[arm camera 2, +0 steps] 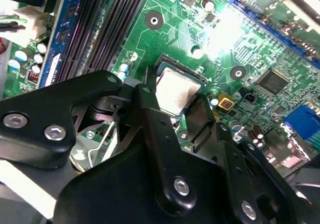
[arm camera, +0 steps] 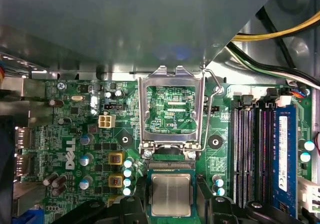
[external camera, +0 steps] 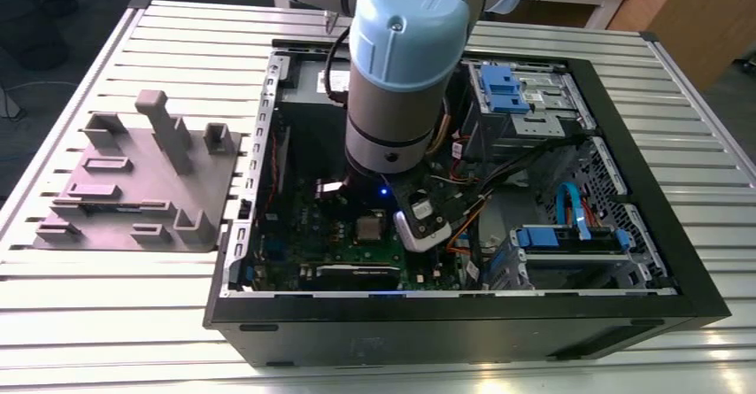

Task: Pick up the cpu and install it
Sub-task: 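Place the cpu into insertion slot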

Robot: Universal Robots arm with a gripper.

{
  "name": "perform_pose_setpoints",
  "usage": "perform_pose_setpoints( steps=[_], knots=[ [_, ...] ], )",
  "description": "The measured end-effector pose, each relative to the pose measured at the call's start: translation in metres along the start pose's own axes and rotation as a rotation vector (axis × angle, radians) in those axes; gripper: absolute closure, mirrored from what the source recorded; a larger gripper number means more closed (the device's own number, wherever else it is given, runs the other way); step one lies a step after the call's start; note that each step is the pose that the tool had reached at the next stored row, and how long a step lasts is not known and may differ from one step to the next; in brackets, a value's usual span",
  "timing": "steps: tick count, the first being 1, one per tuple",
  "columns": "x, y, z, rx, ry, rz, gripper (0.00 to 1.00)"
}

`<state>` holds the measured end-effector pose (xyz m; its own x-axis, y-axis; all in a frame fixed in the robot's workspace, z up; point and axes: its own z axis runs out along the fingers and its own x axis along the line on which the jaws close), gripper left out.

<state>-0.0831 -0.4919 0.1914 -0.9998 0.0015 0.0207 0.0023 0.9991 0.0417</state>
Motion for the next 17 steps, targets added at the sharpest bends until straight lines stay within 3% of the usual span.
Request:
perform_pose_setpoints(
  steps=[17],
  knots=[
    [0.0001, -0.0002, 0.0044, 0.0, 0.0001, 0.0, 0.53]
  ],
)
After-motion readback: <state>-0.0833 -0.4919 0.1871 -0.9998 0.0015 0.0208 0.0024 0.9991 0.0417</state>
